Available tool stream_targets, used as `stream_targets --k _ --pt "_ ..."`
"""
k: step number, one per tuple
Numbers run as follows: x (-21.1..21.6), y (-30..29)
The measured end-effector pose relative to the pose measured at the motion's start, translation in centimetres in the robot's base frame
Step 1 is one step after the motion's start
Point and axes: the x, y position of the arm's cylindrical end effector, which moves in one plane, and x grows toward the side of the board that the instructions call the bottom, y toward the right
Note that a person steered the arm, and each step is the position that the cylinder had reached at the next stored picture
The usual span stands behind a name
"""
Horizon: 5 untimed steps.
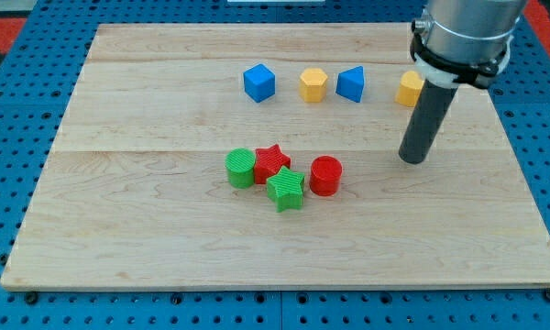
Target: Push the yellow heart towards the blue triangle
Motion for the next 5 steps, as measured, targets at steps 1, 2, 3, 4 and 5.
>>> stream_targets --k 1,2,3,4,5 --pt "-1.8 1.1" --pt "-4.2 4.2" --pt "-6.5 5.3" --pt "-7.5 9.5" --pt "-12.3 8.0"
